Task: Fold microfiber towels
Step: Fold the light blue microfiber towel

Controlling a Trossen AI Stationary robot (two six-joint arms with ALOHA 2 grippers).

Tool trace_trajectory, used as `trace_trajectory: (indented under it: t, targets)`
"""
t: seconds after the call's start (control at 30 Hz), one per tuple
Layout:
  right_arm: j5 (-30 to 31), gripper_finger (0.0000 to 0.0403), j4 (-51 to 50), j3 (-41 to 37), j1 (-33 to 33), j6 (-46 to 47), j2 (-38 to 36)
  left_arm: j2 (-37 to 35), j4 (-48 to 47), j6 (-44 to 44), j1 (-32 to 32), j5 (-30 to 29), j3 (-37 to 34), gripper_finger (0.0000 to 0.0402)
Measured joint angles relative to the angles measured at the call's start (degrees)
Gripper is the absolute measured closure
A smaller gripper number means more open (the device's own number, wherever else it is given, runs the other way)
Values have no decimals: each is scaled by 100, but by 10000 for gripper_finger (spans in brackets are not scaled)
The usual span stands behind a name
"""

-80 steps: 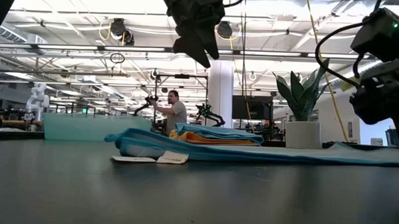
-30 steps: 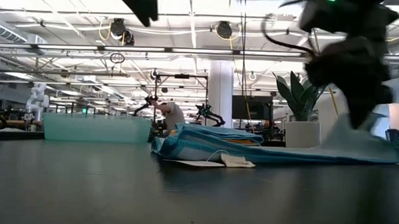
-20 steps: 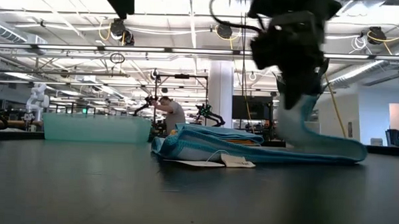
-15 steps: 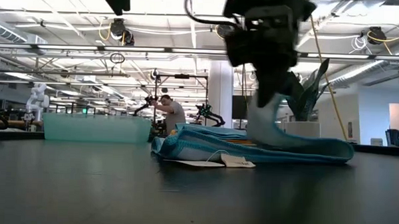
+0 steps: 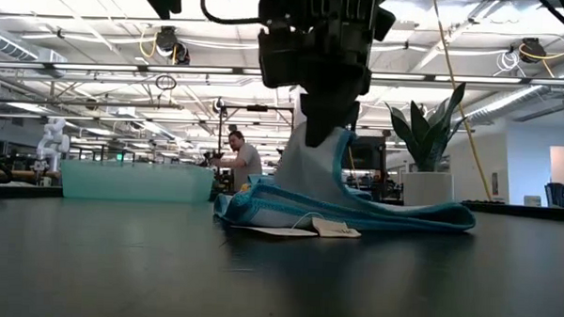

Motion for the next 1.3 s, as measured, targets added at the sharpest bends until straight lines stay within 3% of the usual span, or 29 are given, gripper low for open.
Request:
trace_trajectory:
  t: [0.47, 0.7, 0.93, 1.17, 1.3]
  targets:
    - [-118, 403, 879, 8, 71, -183, 56, 0, 7, -304, 43, -37, 0, 183]
    - [-118, 397, 1267, -347, 93, -337, 194, 2, 35, -305, 43, -35, 0, 183]
    - [-104, 326, 1794, -476, 74, -519, 188, 2, 129, -303, 43, -34, 0, 183]
    - [-276, 253, 2806, -474, 69, -101, 57, 2, 334, -284, 185, -54, 0, 183]
    - [-392, 240, 2461, -474, 24, -280, -209, 2, 365, -320, 330, -60, 2, 183]
